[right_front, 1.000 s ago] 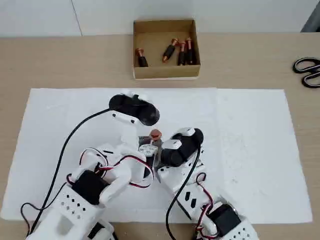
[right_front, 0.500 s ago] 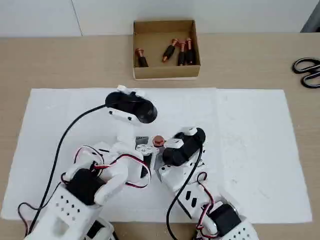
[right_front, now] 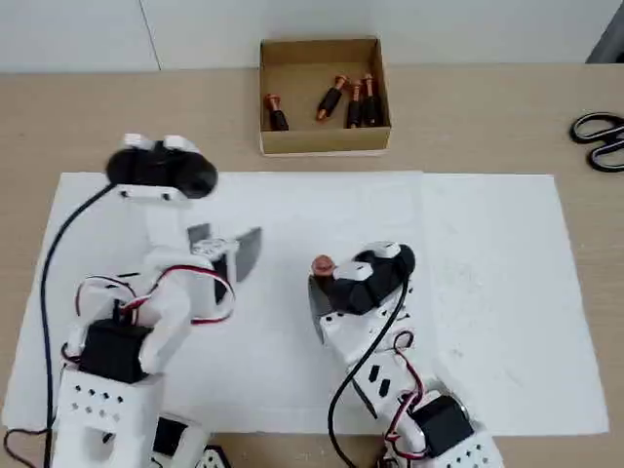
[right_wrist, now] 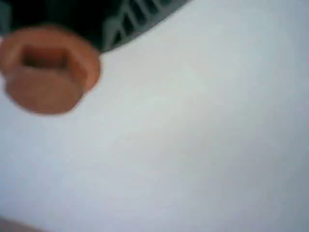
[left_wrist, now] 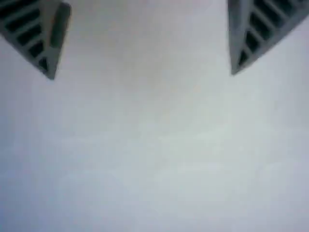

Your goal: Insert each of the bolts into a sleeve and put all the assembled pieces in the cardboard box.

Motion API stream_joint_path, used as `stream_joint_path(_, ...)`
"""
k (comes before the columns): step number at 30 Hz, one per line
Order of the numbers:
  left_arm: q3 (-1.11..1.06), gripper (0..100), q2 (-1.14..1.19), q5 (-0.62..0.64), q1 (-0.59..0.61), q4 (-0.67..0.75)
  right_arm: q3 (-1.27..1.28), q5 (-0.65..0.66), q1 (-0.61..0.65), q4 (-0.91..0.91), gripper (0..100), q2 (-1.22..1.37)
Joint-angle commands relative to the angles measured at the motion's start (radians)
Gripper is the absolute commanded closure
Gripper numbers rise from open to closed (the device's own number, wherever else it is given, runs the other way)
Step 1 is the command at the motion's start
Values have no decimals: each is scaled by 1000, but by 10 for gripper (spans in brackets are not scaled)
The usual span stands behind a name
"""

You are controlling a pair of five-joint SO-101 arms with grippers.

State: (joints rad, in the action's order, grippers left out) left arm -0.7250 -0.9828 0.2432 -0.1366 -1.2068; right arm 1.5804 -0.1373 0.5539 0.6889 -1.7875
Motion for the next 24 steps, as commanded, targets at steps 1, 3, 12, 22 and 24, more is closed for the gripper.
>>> stream_joint_path(1,-71,778,-6,-17,44,89,-25,3,-166,-84,995,-7)
stream_joint_path(3,-162,778,-9,-17,34,158,-35,40,-252,-136,995,-5)
stream_joint_path(12,-375,778,-9,-12,-3,362,-279,304,-351,-320,995,185)
stream_joint_path(22,-378,778,-9,-12,-23,358,-1086,259,-346,-404,995,1204)
stream_joint_path(24,-380,778,-9,-12,-23,358,-1255,256,-343,-404,995,1395)
